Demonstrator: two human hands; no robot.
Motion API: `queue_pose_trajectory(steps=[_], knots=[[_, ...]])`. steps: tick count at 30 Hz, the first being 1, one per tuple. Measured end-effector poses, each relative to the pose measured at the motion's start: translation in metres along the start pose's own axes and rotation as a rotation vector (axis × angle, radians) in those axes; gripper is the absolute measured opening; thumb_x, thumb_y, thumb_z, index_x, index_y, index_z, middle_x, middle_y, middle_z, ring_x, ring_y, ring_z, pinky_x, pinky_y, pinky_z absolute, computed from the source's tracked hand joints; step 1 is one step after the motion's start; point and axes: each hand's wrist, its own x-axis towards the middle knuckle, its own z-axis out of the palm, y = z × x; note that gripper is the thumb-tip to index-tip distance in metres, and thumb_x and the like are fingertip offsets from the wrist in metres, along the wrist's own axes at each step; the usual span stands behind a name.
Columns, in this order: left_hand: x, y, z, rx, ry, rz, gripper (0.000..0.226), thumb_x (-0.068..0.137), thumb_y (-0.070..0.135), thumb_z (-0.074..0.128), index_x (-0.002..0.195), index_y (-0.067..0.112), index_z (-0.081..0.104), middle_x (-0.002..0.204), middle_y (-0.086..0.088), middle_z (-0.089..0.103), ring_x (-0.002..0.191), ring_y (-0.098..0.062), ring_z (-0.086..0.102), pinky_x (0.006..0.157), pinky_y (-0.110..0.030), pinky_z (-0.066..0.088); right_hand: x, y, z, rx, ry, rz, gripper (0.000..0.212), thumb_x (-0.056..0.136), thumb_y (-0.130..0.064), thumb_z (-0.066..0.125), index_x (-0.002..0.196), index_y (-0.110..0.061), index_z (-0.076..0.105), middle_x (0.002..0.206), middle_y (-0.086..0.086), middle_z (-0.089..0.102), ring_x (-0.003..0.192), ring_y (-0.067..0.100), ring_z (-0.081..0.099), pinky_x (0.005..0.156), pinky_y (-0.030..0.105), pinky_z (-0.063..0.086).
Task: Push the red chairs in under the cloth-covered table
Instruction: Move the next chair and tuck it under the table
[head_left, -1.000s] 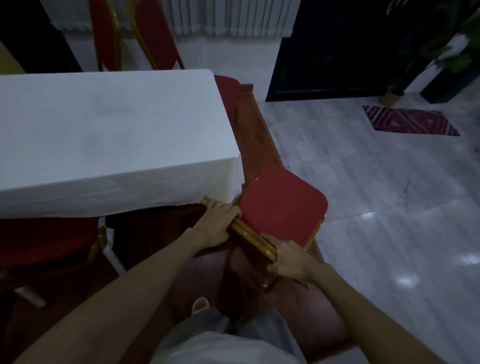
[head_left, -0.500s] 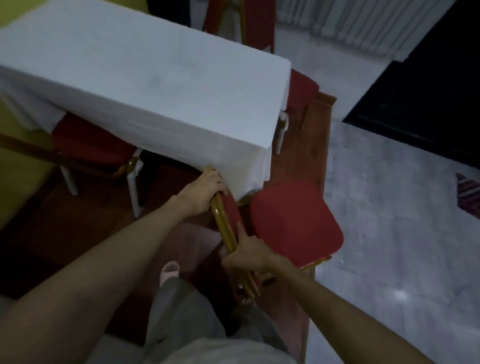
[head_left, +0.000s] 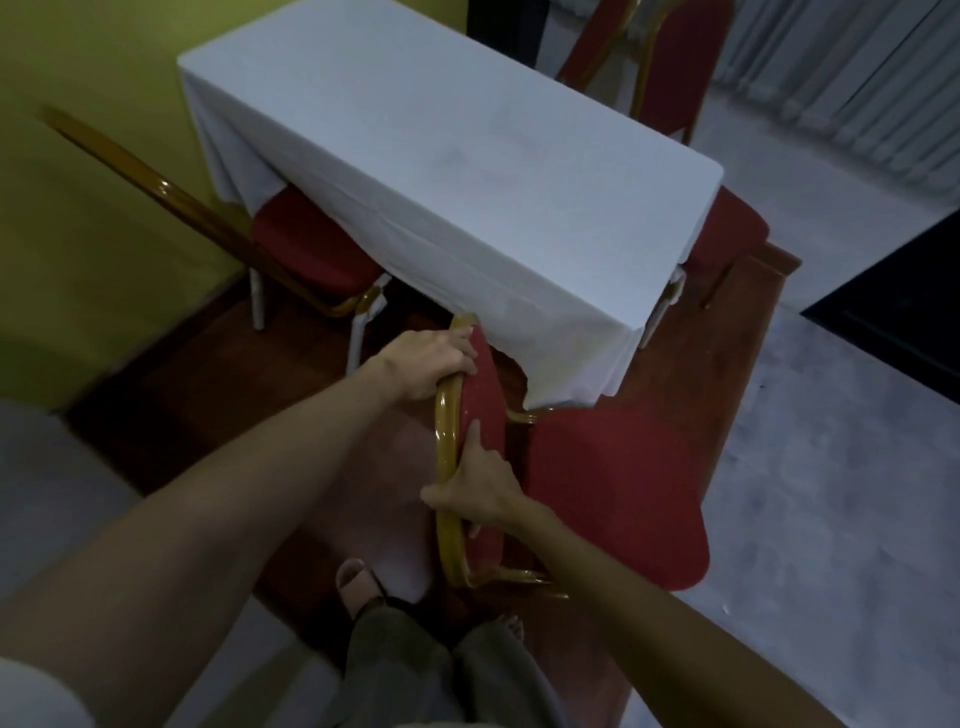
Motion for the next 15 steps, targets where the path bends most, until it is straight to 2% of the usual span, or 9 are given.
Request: queue_pose_trajectory(steps=[3,6,9,10,12,15], knots=[[-0.012,-0.024,-0.008,0.042,-0.031,0.014,0.049,0.087,0.007,0.052,0.133,0.024,0.05,0.15,0.0,0.04,0.147,-0.016,0.017,0.11,-0.045,0.038,0.017,-0.022,0.015,0.018,0.012,-0.014,0.125,0.068,-0.044,0.073,0.148,-0.014,-0.018,0.121,0.014,0.059,0.09,0.032,0.068,0.048,0.034,0.059],[-0.028,-0.06,-0.016,0.054,-0.083,0.019,0.056,0.085,0.005,0.055,0.137,0.023,0.045,0.153,0.001,0.034,0.148,-0.016,0.012,0.113,-0.043,0.034,0.037,-0.056,0.039,-0.022,0.006,-0.026,0.131,0.062,-0.052,0.072,0.148,-0.012,-0.018,0.126,0.019,0.059,0.098,0.039,0.066,0.077,0.047,0.059],[-0.046,-0.106,-0.016,0.077,-0.057,0.023,0.051,0.09,0.01,0.052,0.137,0.027,0.044,0.153,0.006,0.034,0.148,-0.012,0.011,0.111,-0.036,0.035,0.059,-0.096,0.057,0.001,-0.004,-0.028,0.133,0.062,-0.053,0.073,0.148,-0.012,-0.021,0.134,0.022,0.052,0.107,0.04,0.063,0.085,0.05,0.056],[-0.053,-0.121,-0.016,0.075,-0.048,0.019,0.051,0.09,0.011,0.052,0.138,0.028,0.044,0.153,0.007,0.034,0.148,-0.011,0.011,0.11,-0.034,0.035,0.065,-0.11,0.062,0.009,-0.014,-0.032,0.132,0.065,-0.05,0.074,0.147,-0.011,-0.021,0.138,0.023,0.048,0.11,0.039,0.061,0.082,0.049,0.058],[-0.067,-0.149,-0.017,0.058,-0.039,0.001,0.049,0.091,0.015,0.053,0.137,0.029,0.044,0.153,0.009,0.034,0.148,-0.01,0.012,0.107,-0.034,0.039,0.077,-0.135,0.073,0.045,-0.043,-0.03,0.129,0.071,-0.044,0.076,0.147,-0.01,-0.023,0.144,0.024,0.038,0.109,0.039,0.061,0.065,0.043,0.061],[-0.091,-0.191,-0.017,0.01,-0.015,-0.007,0.046,0.09,0.018,0.053,0.135,0.027,0.047,0.151,0.007,0.037,0.147,-0.01,0.015,0.106,-0.037,0.043,0.097,-0.173,0.093,0.099,-0.081,-0.035,0.13,0.072,-0.041,0.077,0.145,-0.014,-0.027,0.147,0.025,0.035,0.102,0.04,0.064,0.043,0.035,0.058]])
